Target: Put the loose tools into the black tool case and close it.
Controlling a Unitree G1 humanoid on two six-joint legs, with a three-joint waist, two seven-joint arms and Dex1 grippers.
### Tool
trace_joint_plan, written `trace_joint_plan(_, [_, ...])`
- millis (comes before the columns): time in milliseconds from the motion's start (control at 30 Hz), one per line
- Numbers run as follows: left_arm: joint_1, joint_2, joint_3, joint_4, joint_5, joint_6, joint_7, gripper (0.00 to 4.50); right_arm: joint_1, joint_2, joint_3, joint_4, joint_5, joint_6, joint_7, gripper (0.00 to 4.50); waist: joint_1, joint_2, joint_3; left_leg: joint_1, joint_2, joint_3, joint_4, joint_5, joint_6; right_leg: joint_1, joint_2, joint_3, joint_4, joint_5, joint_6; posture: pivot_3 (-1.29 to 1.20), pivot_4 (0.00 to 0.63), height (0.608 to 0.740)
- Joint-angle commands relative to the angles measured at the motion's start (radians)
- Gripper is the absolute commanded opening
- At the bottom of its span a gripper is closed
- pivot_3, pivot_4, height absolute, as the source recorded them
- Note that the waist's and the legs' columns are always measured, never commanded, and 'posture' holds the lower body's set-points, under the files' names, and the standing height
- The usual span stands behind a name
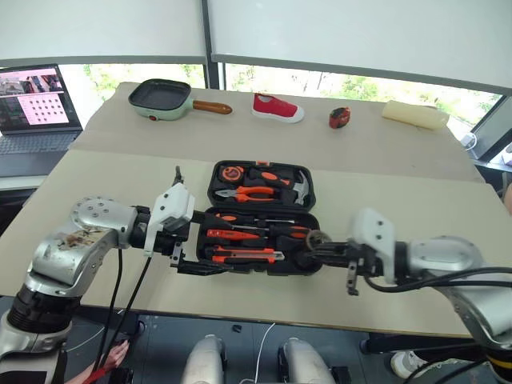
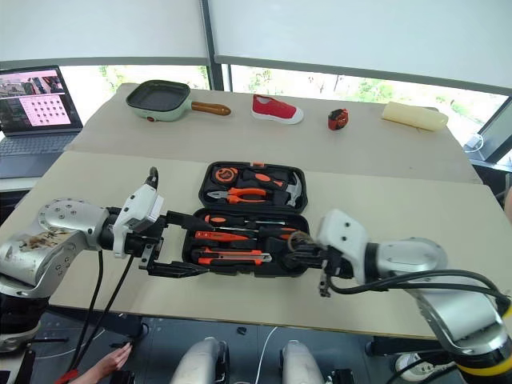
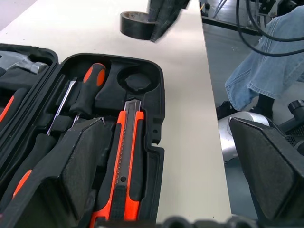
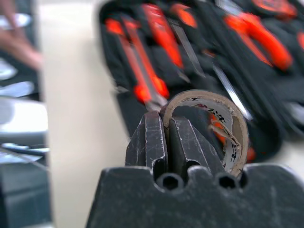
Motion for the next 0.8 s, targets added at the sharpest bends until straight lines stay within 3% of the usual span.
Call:
trace_joint_plan(33, [0.004, 0.009, 0.014, -0.033, -0.016, -0.018, 0.001, 4.5, -0.051, 0.003, 0.095, 0.043, -0.086, -0.037, 0.001, 0.04, 0.001, 0.0, 0.0, 0.0, 0.0, 0.0, 0.0, 0.0, 0.0, 0.0, 0.0, 0.0, 0.0, 0.0, 0.0, 0.0, 0.15, 0.74])
trace_joint_plan(300, [0.021, 0.019, 0.025, -0.048, -0.016, -0.017, 0.008, 4.5, -0.103, 0.004, 0.191, 0.188, -0.221, -0.103, 0.009, 0.04, 0.003, 0.0, 0.0, -0.001, 0.0, 0.001, 0.0, 0.0, 0.0, -0.001, 0.0, 0.0, 0.0, 0.0, 0.0, 0.0, 0.15, 0.74])
trace_joint_plan(800, [0.018, 0.012, 0.022, -0.046, -0.012, -0.03, 0.025, 4.5, -0.078, -0.046, 0.157, 0.1, -0.218, -0.041, 0.066, 0.04, 0.015, 0.0, 0.001, -0.001, 0.0, 0.001, 0.0, 0.0, 0.0, -0.001, 0.0, 0.0, 0.0, 0.0, 0.0, 0.0, 0.15, 0.74])
